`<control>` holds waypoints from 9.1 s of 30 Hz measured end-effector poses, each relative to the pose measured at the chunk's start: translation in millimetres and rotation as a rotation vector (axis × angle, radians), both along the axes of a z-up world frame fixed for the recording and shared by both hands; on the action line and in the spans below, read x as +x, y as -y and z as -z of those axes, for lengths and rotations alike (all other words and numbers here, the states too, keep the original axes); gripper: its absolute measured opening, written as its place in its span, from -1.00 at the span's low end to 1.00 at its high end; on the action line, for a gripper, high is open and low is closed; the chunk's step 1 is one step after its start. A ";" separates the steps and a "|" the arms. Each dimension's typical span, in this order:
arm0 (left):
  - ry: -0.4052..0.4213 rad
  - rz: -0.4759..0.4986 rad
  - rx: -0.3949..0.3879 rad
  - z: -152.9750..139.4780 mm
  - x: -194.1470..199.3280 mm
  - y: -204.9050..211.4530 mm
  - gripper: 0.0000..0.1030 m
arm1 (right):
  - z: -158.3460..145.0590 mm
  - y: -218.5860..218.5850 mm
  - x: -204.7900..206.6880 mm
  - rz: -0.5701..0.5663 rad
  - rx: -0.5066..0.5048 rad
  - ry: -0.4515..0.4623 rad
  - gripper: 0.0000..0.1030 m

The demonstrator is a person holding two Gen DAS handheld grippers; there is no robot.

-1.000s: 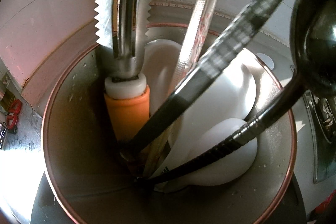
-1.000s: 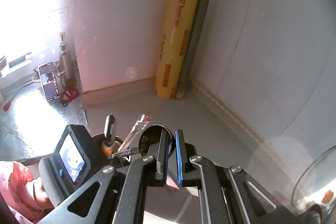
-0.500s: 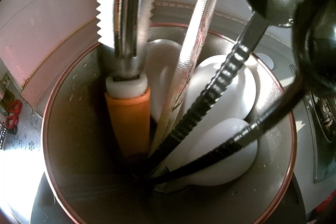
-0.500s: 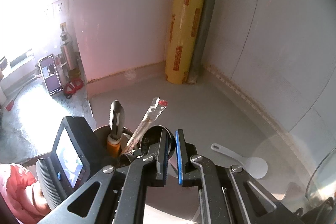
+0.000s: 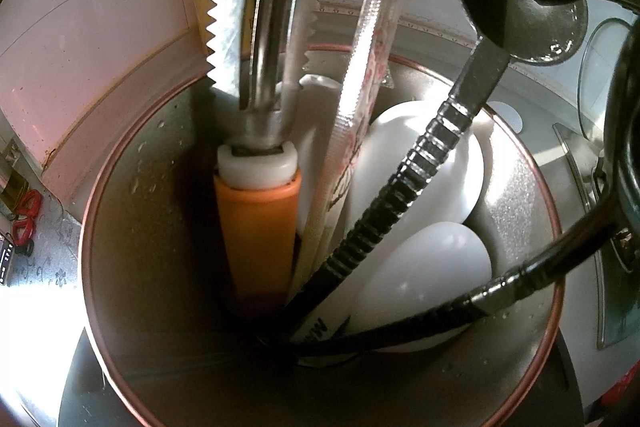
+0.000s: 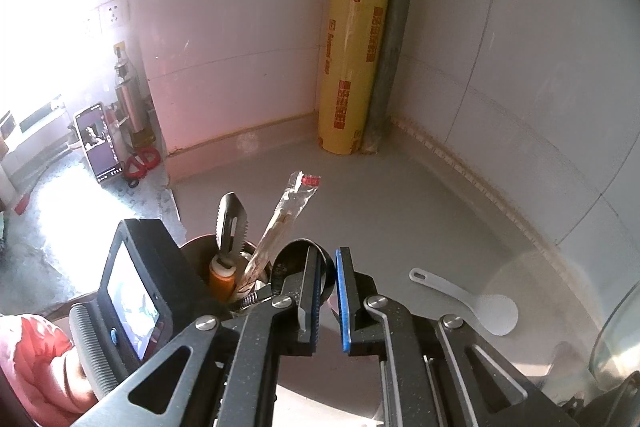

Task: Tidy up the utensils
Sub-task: 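Lower the black spoon handle-first into the holder and open the right gripper, then withdraw the right gripper from the holder toward the white rice paddle, then move the open right gripper down over the white rice paddle's blade, then close the right gripper on the white rice paddle, then lift the white rice paddle and carry it over the holder, then lower the white rice paddle handle-first into the holder with the right gripper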

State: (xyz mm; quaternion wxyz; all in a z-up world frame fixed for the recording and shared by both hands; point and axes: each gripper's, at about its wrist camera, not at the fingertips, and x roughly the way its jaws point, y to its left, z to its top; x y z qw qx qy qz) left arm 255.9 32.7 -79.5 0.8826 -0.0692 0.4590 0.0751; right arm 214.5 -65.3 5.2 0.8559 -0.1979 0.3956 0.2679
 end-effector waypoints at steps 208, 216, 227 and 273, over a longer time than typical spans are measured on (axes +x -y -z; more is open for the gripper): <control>-0.024 -0.001 0.001 3.1 16.4 -22.8 0.74 | -148.4 75.9 -39.9 -0.059 0.476 0.358 -0.92; -0.024 -0.002 0.001 3.1 17.4 -22.4 0.74 | -130.9 48.6 -29.4 -0.097 0.444 0.317 -0.92; -0.023 0.004 -0.001 3.8 19.7 -24.7 0.74 | -100.3 25.8 -23.5 -0.114 0.391 0.233 -0.91; -0.022 0.008 -0.002 5.0 20.5 -24.0 0.74 | 6.0 3.0 -18.1 -0.126 0.263 -0.084 -0.92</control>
